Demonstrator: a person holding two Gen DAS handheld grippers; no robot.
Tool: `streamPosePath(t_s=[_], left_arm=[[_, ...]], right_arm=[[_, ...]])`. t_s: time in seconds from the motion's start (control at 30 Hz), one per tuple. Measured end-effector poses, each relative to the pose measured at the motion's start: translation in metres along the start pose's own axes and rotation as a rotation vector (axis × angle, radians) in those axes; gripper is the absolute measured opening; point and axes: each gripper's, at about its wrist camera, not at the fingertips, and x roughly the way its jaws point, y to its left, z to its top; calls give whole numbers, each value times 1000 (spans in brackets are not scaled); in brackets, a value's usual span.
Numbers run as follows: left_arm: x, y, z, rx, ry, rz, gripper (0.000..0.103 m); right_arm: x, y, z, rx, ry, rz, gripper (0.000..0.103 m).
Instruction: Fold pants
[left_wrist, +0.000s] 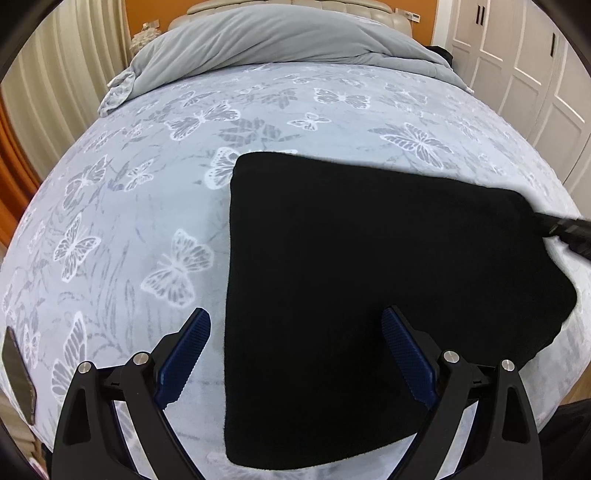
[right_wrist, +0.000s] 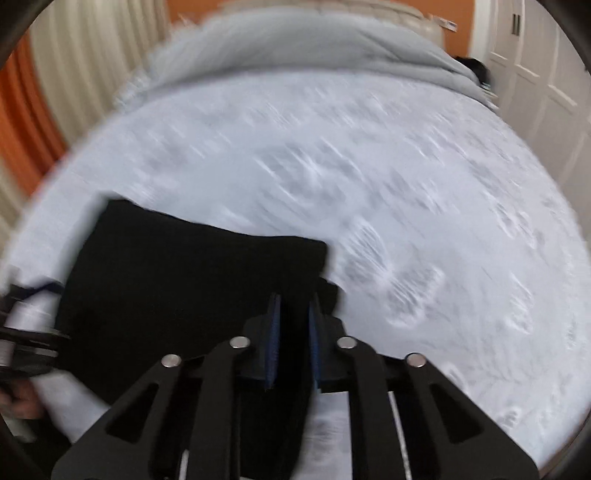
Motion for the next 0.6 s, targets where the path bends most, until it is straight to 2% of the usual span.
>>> streamPosePath(t_s=[0.1, 0.17, 0.2, 0.23, 0.3, 0.37, 0.4, 0.43, 0.53, 0.6], left_arm=[[0, -3, -1, 2, -2, 4, 92], [1, -4, -1, 3, -3, 4, 92], [1, -5, -1, 4, -3, 5, 92], [2, -6, -1, 7, -4, 7, 92], [3, -11, -1, 16, -6, 19, 92], [6, -15, -2, 25, -10, 36, 92], [6, -17, -3, 31, -10, 41, 92], [7, -18, -3, 36, -12, 45, 92], [6, -19, -4, 45, -17, 44, 92], [3, -17, -3, 44, -16, 31, 92]], right_arm=[[-39, 0, 6, 70, -157, 76, 18], [-61, 8, 11, 74, -236, 171, 39], [-66, 15, 13, 66, -256, 212, 64], [-66, 24, 17, 52, -264, 243, 71], [-58, 40, 23, 17, -240, 275, 71], [-36, 54, 29, -7, -171, 295, 60], [-18, 57, 31, -14, -118, 281, 52], [-9, 57, 31, -16, -94, 256, 49], [24, 28, 30, 21, -30, 87, 40], [20, 6, 28, 121, -38, 145, 34]])
